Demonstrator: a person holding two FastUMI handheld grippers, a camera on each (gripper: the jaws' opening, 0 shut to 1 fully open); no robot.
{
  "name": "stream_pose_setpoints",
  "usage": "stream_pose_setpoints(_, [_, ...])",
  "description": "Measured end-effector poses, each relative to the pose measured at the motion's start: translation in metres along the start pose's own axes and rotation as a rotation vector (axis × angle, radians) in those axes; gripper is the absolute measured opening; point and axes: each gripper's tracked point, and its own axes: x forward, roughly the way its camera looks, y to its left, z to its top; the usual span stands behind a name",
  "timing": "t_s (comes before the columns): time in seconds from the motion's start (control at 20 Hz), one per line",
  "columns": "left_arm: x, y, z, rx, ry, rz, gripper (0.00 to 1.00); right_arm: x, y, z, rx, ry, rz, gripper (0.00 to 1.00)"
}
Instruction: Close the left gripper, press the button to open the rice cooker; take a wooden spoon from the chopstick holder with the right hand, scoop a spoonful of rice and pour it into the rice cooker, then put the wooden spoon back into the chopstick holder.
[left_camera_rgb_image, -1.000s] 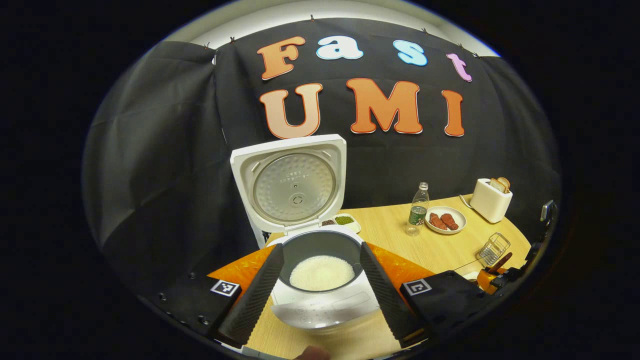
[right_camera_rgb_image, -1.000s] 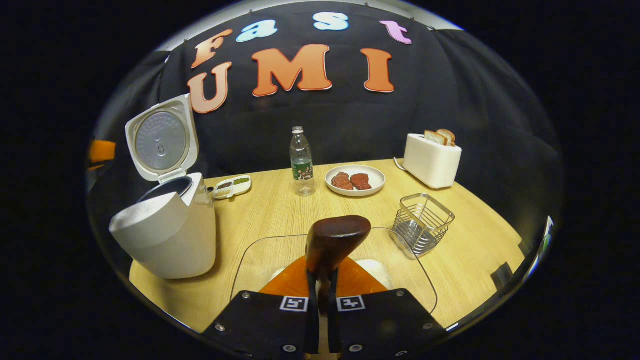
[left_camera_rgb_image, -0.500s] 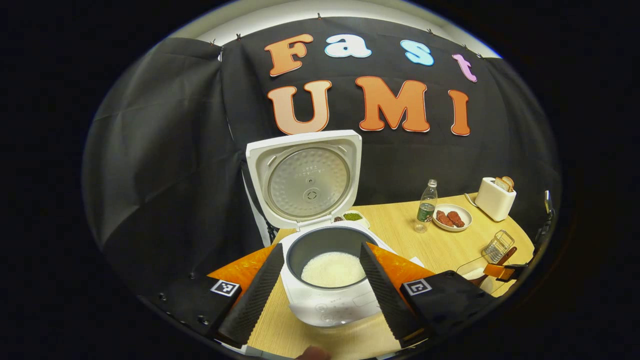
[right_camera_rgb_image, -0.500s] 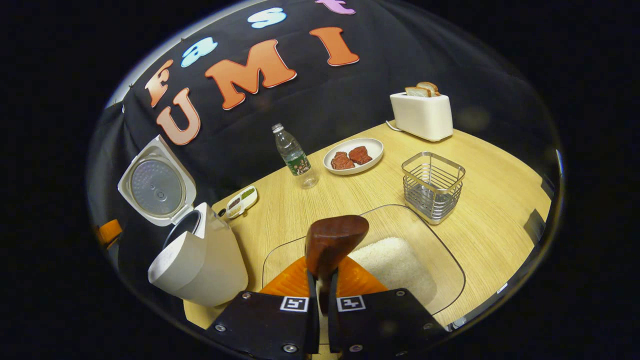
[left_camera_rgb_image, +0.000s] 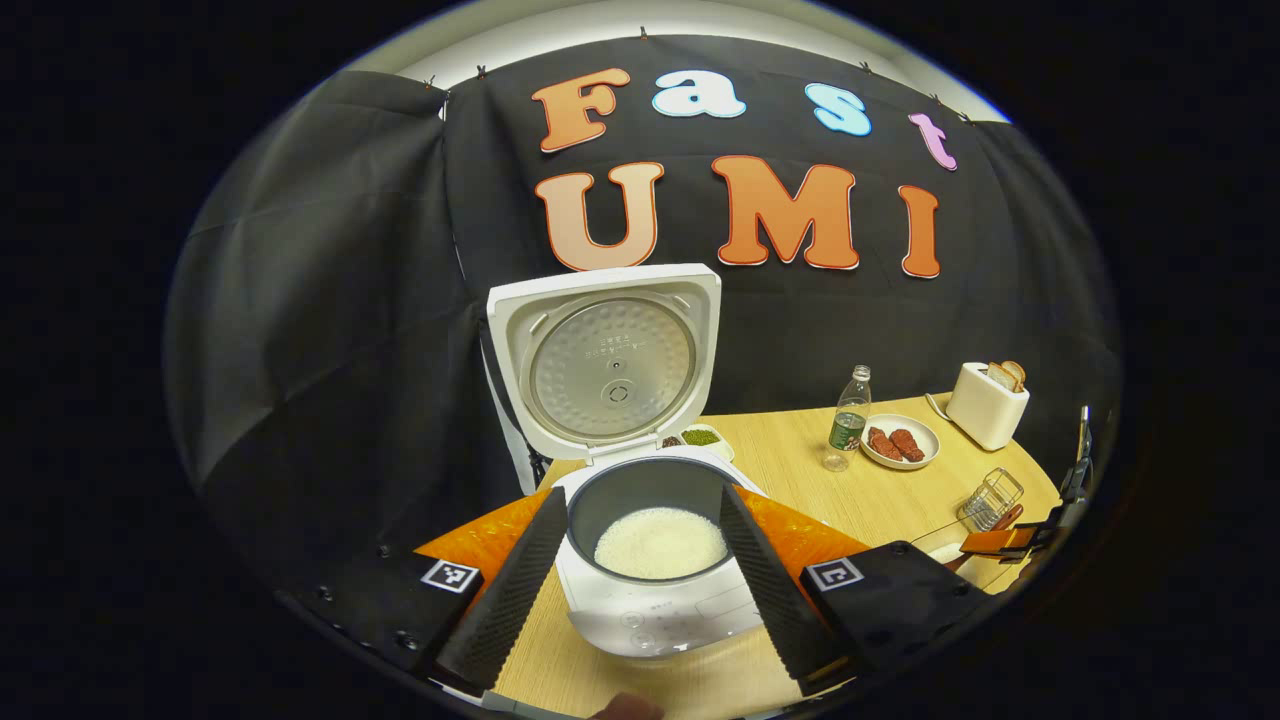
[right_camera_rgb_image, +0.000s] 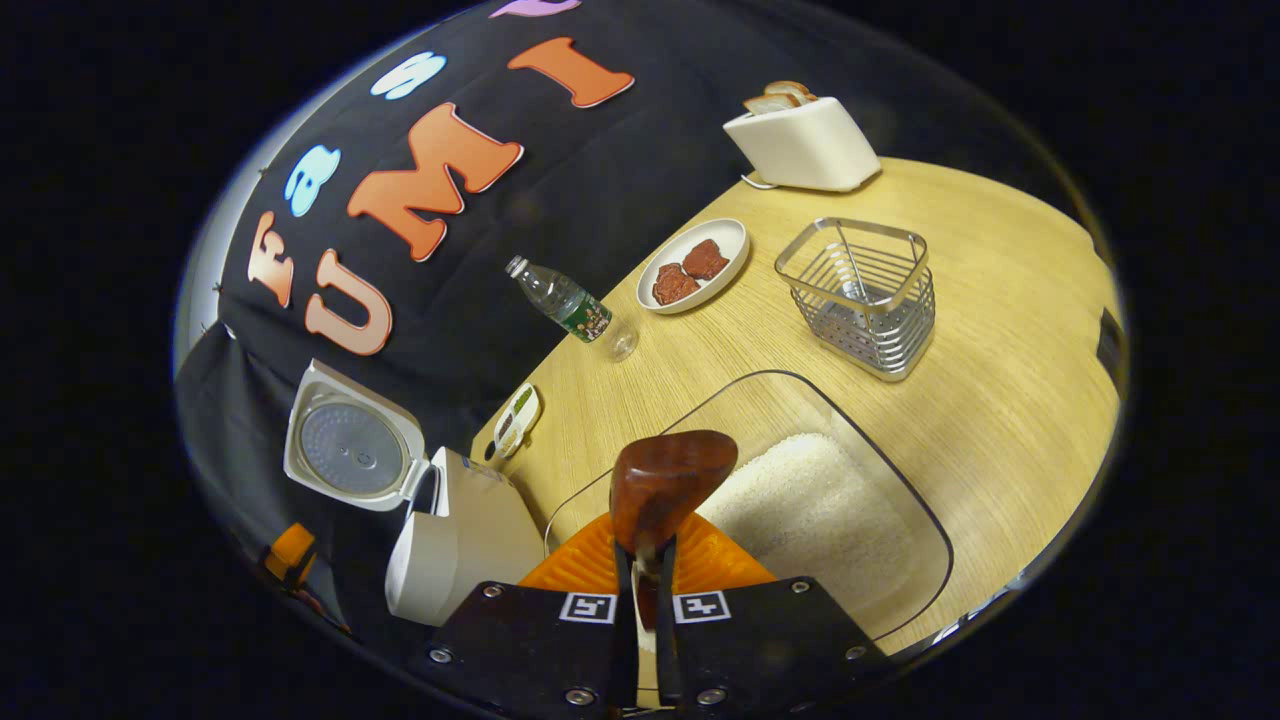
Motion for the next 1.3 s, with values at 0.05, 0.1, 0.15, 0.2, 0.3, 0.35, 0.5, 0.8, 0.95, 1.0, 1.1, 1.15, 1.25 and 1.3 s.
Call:
stream_pose_setpoints(0.05, [0.001, -0.003, 0.002, 0.000, 0.000, -0.001, 1.00, 0.001, -0.005, 0.000, 0.037, 0.010, 0.013, 0.07])
stream_pose_setpoints(0.1, [0.002, -0.004, 0.004, 0.001, -0.002, 0.000, 1.00, 0.001, -0.008, 0.001, 0.073, 0.016, 0.022, 0.07])
stream_pose_setpoints(0.15, [0.002, -0.007, 0.006, 0.003, -0.003, -0.001, 1.00, 0.001, -0.012, 0.001, 0.095, 0.025, 0.032, 0.07])
stream_pose_setpoints(0.2, [0.004, -0.010, 0.008, 0.005, -0.005, -0.001, 1.00, 0.000, -0.013, 0.001, 0.122, 0.030, 0.043, 0.06])
stream_pose_setpoints(0.3, [0.005, -0.015, 0.012, 0.007, -0.011, -0.001, 1.00, -0.005, -0.020, 0.002, 0.160, 0.046, 0.070, 0.07])
stream_pose_setpoints(0.35, [0.005, -0.019, 0.015, 0.005, -0.014, -0.003, 1.00, -0.009, -0.022, 0.007, 0.191, 0.046, 0.089, 0.07])
stream_pose_setpoints(0.5, [0.009, -0.030, 0.017, -0.014, -0.017, -0.006, 1.00, -0.022, -0.028, 0.022, 0.220, 0.041, 0.124, 0.06])
stream_pose_setpoints(0.8, [0.012, -0.044, 0.024, -0.051, -0.030, 0.004, 1.00, -0.035, -0.022, 0.068, 0.339, -0.002, 0.220, 0.07])
stream_pose_setpoints(0.95, [0.013, -0.042, 0.024, -0.074, -0.035, 0.024, 1.00, -0.039, -0.008, 0.093, 0.420, -0.021, 0.291, 0.07])
stream_pose_setpoints(1.0, [0.012, -0.041, 0.025, -0.085, -0.037, 0.031, 1.00, -0.042, -0.002, 0.100, 0.450, -0.024, 0.314, 0.06])
stream_pose_setpoints(1.1, [0.011, -0.038, 0.025, -0.103, -0.042, 0.048, 1.00, -0.043, 0.011, 0.109, 0.491, -0.021, 0.357, 0.06])
stream_pose_setpoints(1.15, [0.010, -0.035, 0.026, -0.108, -0.048, 0.056, 1.00, -0.042, 0.019, 0.112, 0.501, -0.013, 0.379, 0.06])
stream_pose_setpoints(1.25, [0.006, -0.028, 0.027, -0.113, -0.059, 0.078, 1.00, -0.041, 0.039, 0.117, 0.533, 0.004, 0.425, 0.06])
stream_pose_setpoints(1.3, [0.004, -0.023, 0.027, -0.115, -0.064, 0.092, 1.00, -0.042, 0.050, 0.119, 0.555, 0.013, 0.451, 0.06])
